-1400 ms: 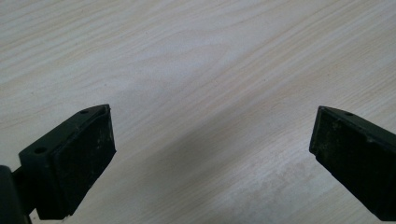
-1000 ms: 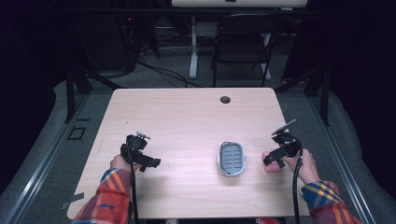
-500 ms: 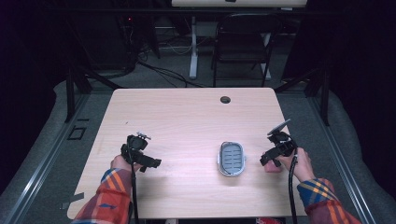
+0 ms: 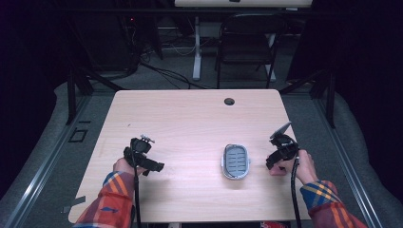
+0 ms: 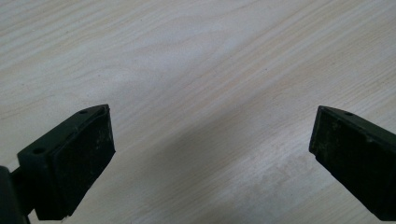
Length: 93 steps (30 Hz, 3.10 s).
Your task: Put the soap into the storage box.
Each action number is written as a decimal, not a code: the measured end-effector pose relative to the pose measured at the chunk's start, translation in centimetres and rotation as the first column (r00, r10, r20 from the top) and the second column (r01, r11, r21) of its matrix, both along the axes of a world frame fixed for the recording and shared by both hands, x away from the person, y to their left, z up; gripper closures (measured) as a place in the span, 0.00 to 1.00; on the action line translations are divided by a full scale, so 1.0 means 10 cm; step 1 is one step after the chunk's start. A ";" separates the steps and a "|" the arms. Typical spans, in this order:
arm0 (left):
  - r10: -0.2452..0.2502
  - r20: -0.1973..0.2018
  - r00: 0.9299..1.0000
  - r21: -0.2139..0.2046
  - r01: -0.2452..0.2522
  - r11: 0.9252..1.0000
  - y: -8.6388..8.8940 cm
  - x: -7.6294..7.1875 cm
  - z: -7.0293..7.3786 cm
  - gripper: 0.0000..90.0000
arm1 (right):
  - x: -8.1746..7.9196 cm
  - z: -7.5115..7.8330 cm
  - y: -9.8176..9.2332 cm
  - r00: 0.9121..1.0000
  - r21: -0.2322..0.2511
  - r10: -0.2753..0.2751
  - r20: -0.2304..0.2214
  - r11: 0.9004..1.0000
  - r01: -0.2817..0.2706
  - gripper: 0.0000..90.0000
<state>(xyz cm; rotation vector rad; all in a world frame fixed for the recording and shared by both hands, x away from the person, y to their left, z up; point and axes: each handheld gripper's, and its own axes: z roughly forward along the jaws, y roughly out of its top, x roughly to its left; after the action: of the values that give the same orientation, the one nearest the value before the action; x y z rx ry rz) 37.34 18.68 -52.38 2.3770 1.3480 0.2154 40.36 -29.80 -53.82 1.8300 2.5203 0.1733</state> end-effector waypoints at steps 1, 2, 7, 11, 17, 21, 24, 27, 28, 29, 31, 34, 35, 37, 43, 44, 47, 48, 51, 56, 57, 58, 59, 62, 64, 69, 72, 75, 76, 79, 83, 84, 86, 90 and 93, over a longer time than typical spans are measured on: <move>0.002 -0.002 1.000 -0.002 -0.002 1.000 0.00 0.00 0.00 0.00 | 0.00 -0.01 0.00 1.000 0.002 -0.005 0.008 1.000 0.005 0.28; 0.002 -0.002 1.000 -0.002 -0.002 1.000 0.00 0.00 0.00 0.00 | 0.00 -0.01 0.00 1.000 0.002 -0.005 0.008 1.000 0.005 0.28; -0.001 0.000 1.000 0.000 0.001 1.000 0.00 0.00 0.00 0.00 | -0.01 0.00 -0.01 1.000 -0.013 -0.010 0.009 1.000 0.010 0.38; 0.000 0.000 1.000 -0.001 0.000 1.000 0.00 0.00 0.00 0.00 | 0.00 0.02 -0.01 1.000 -0.023 0.004 -0.002 1.000 -0.004 0.40; -0.001 -0.003 1.000 -0.004 0.001 1.000 0.00 -0.01 0.00 0.00 | 0.00 0.03 -0.01 0.999 -0.043 0.039 -0.022 0.998 -0.040 0.41; -0.003 -0.001 1.000 -0.003 0.003 1.000 0.00 0.00 0.00 0.00 | 0.00 0.03 -0.02 0.999 -0.042 0.044 -0.015 0.998 -0.045 0.41; -0.001 -0.001 1.000 -0.003 0.001 1.000 0.00 0.00 0.00 0.00 | -0.01 0.02 -0.03 0.999 -0.029 0.037 0.001 0.999 -0.037 0.41; -0.004 0.001 1.000 -0.003 0.004 1.000 0.00 0.00 0.00 0.00 | -0.01 0.05 -0.05 0.999 -0.035 0.050 -0.006 0.998 -0.050 0.41; -0.004 0.001 1.000 -0.002 0.004 1.000 0.00 0.00 0.00 0.00 | -0.01 0.06 -0.07 0.999 -0.018 0.043 0.006 0.999 -0.043 0.41; -0.005 0.001 1.000 -0.001 0.005 1.000 -0.01 0.00 0.00 0.00 | -0.01 0.08 -0.07 0.998 -0.028 0.055 -0.004 0.998 -0.055 0.41; -0.006 0.001 1.000 0.000 0.006 1.000 0.00 0.00 0.00 0.00 | -0.02 0.08 -0.07 0.999 -0.016 0.044 0.009 0.999 -0.044 0.41; -0.006 0.003 1.000 -0.001 0.006 1.000 0.00 0.00 0.00 0.00 | -0.01 0.11 -0.08 0.997 -0.030 0.071 -0.010 0.997 -0.071 0.41; -0.007 0.003 1.000 0.000 0.007 1.000 0.00 0.00 0.00 0.00 | -0.02 0.10 -0.07 0.998 -0.014 0.054 0.015 0.998 -0.053 0.41; -0.009 0.004 1.000 0.002 0.009 1.000 0.00 0.00 0.00 0.00 | -0.03 0.14 -0.07 0.998 -0.019 0.063 0.017 0.998 -0.063 0.41; -0.012 0.011 1.000 0.003 0.012 1.000 -0.01 -0.01 0.00 0.00 | -0.04 0.21 -0.08 0.997 -0.006 0.067 0.029 0.998 -0.067 0.41; -0.014 0.012 1.000 0.005 0.014 1.000 -0.01 -0.01 0.01 0.00 | -0.04 0.24 -0.09 0.997 -0.014 0.082 0.016 0.997 -0.082 0.41; -0.019 0.013 1.000 0.005 0.018 1.000 -0.01 -0.01 0.00 0.00 | -0.04 0.26 -0.08 0.996 -0.009 0.083 0.026 0.996 -0.083 0.41; -0.019 0.013 1.000 0.006 0.019 1.000 -0.02 -0.01 0.00 0.00 | -0.05 0.27 -0.08 0.996 -0.010 0.084 0.028 0.996 -0.083 0.41; -0.021 0.016 1.000 0.007 0.021 1.000 -0.03 0.00 0.00 0.00 | -0.05 0.28 -0.06 0.996 -0.016 0.090 0.027 0.996 -0.090 0.41; -0.033 0.010 0.999 0.013 0.033 0.999 -0.05 0.02 -0.01 0.00 | -0.05 0.33 -0.07 0.994 -0.005 0.105 0.029 0.994 -0.105 0.41; -0.032 0.011 0.999 0.013 0.031 0.999 -0.05 0.02 -0.01 0.00 | -0.06 0.34 -0.07 0.994 -0.014 0.103 0.035 0.995 -0.103 0.41; -0.032 0.010 0.999 0.014 0.032 0.999 -0.06 0.02 -0.01 0.00 | -0.07 0.37 -0.07 0.994 -0.012 0.106 0.041 0.994 -0.105 0.41; -0.034 0.011 0.999 0.016 0.034 0.999 -0.06 0.02 -0.01 0.00 | -0.07 0.38 -0.07 0.993 -0.013 0.107 0.040 0.994 -0.107 0.41; -0.039 0.010 0.999 0.015 0.039 0.999 -0.07 0.02 -0.01 0.00 | -0.07 0.42 -0.06 0.992 -0.011 0.118 0.040 0.993 -0.117 0.41; -0.042 0.007 0.999 0.015 0.042 0.999 -0.08 0.03 -0.01 0.00 | -0.07 0.44 -0.05 0.991 -0.014 0.132 0.028 0.991 -0.132 0.41; -0.051 0.009 0.999 0.017 0.051 0.999 -0.08 0.03 -0.02 0.00 | -0.08 0.49 0.00 0.988 -0.021 0.153 0.032 0.988 -0.152 0.41; -0.052 0.010 0.999 0.019 0.051 0.998 -0.08 0.02 -0.01 0.00 | -0.08 0.51 0.04 0.986 -0.016 0.164 0.037 0.986 -0.163 0.41; -0.049 0.015 0.999 0.017 0.048 0.999 -0.07 0.01 -0.01 0.00 | -0.06 0.54 0.08 0.984 -0.018 0.172 0.051 0.985 -0.171 0.41; -0.048 0.015 0.999 0.017 0.048 0.999 -0.07 0.01 -0.01 0.00 | -0.06 0.56 0.09 0.982 -0.027 0.186 0.042 0.982 -0.185 0.41; -0.051 0.015 0.999 0.018 0.051 0.999 -0.07 0.01 -0.01 0.00 | -0.05 0.59 0.12 0.981 -0.019 0.187 0.049 0.982 -0.187 0.41; -0.055 0.012 0.998 0.021 0.054 0.998 -0.07 0.00 -0.01 0.00 | -0.05 0.63 0.15 0.980 -0.016 0.191 0.064 0.982 -0.190 0.41; -0.055 0.012 0.998 0.021 0.054 0.998 -0.07 0.00 -0.01 0.00 | -0.05 0.63 0.15 0.980 -0.016 0.191 0.064 0.982 -0.190 0.41; -0.053 0.012 0.999 0.021 0.052 0.998 -0.07 0.00 -0.01 0.00 | -0.06 0.66 0.17 0.978 -0.010 0.197 0.071 0.980 -0.197 0.41; -0.053 0.012 0.999 0.022 0.053 0.998 -0.07 0.00 -0.01 0.00 | -0.07 0.70 0.20 0.976 -0.013 0.203 0.074 0.979 -0.203 0.41; -0.056 0.011 0.998 0.025 0.055 0.998 -0.06 -0.01 -0.01 0.00 | -0.07 0.74 0.21 0.975 -0.010 0.207 0.075 0.978 -0.207 0.41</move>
<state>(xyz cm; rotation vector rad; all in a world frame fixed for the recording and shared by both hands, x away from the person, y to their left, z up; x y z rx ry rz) 37.29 18.05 -52.50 2.4260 1.2790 0.2312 39.62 -27.67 -46.45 1.5254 2.6523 0.2393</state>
